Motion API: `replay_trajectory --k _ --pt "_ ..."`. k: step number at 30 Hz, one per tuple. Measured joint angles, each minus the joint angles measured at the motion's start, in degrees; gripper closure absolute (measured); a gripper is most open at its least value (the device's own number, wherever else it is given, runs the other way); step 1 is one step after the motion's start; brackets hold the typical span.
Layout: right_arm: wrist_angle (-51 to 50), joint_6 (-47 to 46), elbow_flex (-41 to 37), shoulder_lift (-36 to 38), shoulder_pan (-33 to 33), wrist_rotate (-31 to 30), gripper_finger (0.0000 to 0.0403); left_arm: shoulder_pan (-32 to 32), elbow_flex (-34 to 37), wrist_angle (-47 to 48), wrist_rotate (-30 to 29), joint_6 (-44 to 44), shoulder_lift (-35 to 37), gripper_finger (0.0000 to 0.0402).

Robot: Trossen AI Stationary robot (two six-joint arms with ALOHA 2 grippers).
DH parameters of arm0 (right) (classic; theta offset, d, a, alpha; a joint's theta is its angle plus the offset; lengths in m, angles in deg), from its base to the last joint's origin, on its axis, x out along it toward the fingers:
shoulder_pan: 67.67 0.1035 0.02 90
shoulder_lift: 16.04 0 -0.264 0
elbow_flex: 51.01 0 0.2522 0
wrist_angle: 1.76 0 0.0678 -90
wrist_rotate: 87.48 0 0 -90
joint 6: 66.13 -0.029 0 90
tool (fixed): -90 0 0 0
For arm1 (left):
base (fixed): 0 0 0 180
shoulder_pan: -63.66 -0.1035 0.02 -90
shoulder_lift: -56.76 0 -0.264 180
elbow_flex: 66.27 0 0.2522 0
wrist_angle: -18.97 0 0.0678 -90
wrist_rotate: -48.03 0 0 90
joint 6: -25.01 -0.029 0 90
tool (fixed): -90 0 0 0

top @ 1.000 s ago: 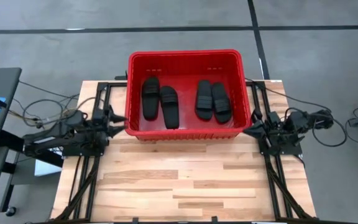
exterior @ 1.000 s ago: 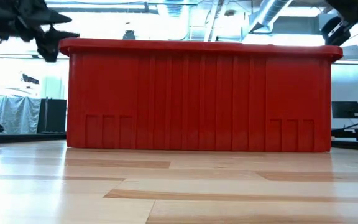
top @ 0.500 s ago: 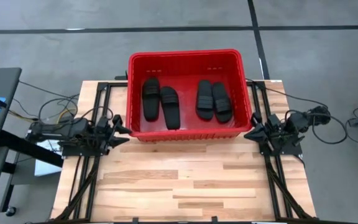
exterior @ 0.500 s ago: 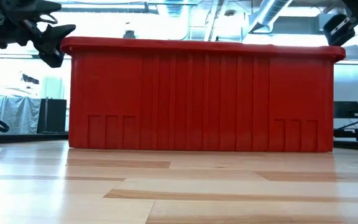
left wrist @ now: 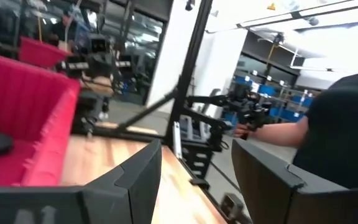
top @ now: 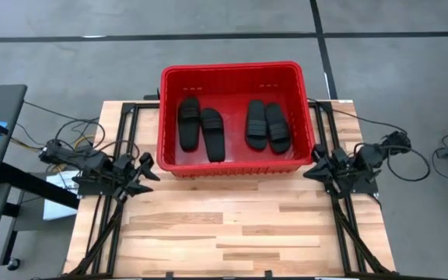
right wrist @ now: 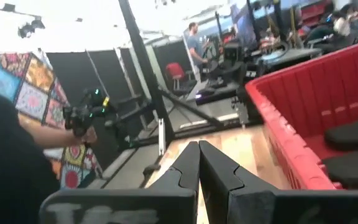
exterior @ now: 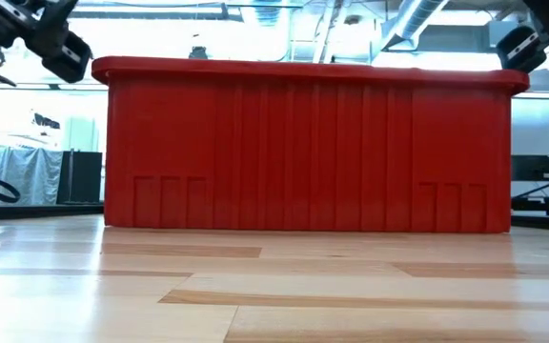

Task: Pick and place slides into bin
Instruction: Return to Home Position

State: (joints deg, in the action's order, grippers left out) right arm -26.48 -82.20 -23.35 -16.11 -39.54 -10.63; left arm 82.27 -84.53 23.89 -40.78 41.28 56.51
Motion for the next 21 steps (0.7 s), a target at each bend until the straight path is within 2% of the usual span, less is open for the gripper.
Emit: replay_trajectory --k 6,15,21 --pt "6.5 0.9 -3.6 0.0 0.0 -0.2 0.0403 2.4 0.0 2.0 1.1 3.1 0.0 0.0214" --pt "8.4 1.9 -4.2 0.0 0.0 1.4 0.0403 3.9 -0.1 0.8 1.0 2.8 0.0 0.0214" --pt "12.6 4.7 -3.4 -0.2 2.5 7.4 0.0403 3.9 -0.1 -1.0 1.4 1.9 0.0 0.0214"
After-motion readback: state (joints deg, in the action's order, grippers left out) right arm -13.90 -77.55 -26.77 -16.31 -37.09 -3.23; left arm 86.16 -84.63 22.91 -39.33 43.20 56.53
